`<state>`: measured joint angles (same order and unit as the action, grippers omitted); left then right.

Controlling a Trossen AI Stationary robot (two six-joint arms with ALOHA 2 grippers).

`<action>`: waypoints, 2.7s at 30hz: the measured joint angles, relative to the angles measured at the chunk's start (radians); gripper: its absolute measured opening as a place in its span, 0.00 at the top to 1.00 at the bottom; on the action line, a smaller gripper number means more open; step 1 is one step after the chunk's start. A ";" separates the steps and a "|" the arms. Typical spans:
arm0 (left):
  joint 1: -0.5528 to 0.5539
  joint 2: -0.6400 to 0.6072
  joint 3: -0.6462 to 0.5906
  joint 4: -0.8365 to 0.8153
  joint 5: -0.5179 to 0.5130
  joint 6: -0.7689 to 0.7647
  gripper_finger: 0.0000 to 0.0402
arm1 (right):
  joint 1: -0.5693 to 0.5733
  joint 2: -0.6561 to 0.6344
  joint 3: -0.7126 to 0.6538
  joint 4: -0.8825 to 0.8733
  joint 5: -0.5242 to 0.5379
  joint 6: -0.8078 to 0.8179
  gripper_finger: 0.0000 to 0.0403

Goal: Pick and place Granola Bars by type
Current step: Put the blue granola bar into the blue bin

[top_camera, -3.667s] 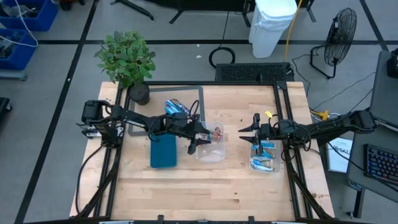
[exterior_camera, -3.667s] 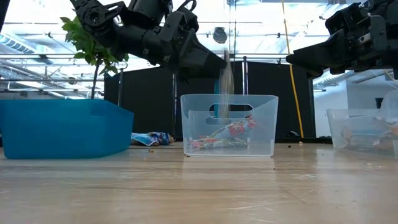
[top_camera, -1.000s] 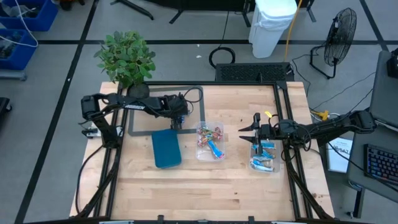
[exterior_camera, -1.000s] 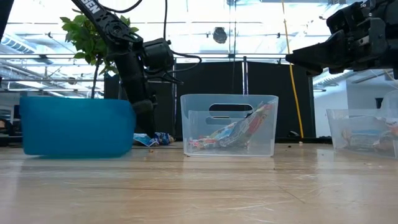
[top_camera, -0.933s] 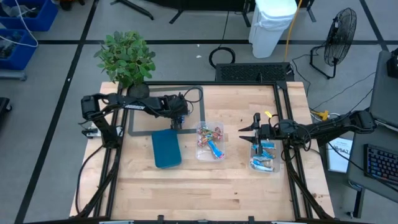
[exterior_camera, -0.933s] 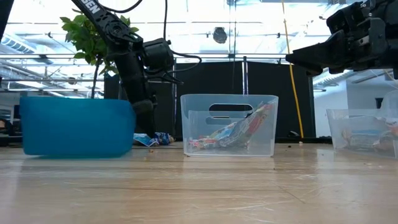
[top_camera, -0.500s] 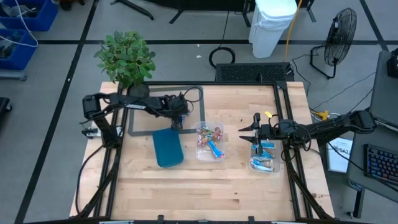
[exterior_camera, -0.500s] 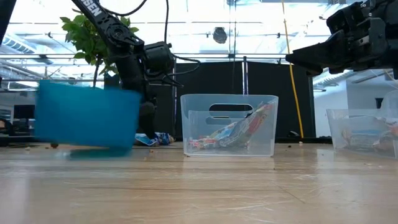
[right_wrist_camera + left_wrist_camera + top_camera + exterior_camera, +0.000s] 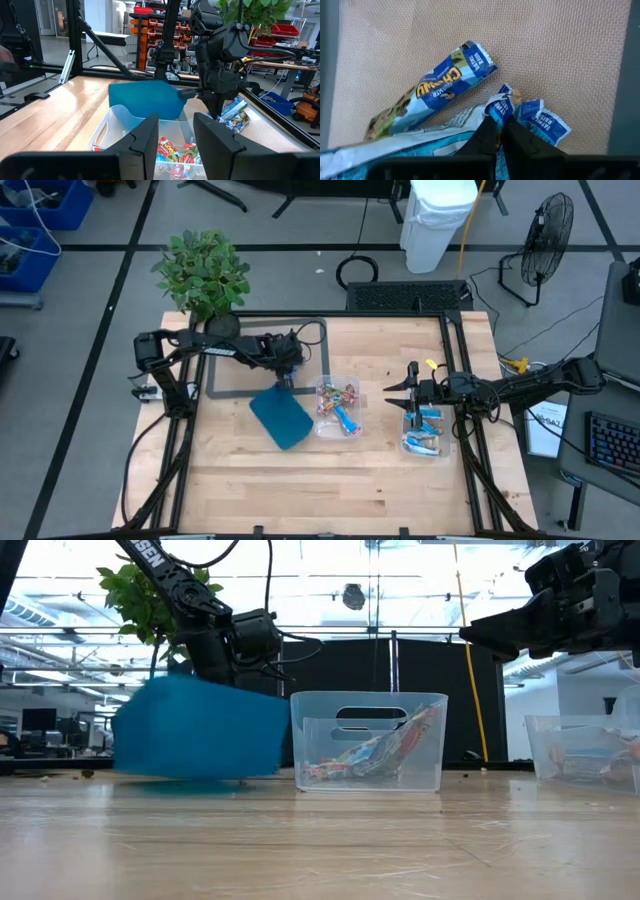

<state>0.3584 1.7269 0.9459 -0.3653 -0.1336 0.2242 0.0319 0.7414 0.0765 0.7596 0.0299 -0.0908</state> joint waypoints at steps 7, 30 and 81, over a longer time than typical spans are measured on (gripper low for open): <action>-0.012 -0.002 0.000 -0.002 -0.016 0.000 0.92 | 0.000 0.000 0.000 0.000 0.000 0.000 0.72; -0.122 -0.323 -0.002 -0.034 -0.130 -0.006 0.97 | 0.000 0.000 0.000 0.000 0.000 0.005 0.72; -0.806 -0.510 0.000 -0.160 -0.228 -1.194 0.97 | 0.001 0.000 0.000 0.055 -0.006 0.053 0.72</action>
<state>-0.4479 1.2167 0.9459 -0.5252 -0.3620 -0.9696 0.0330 0.7418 0.0765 0.8143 0.0242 -0.0380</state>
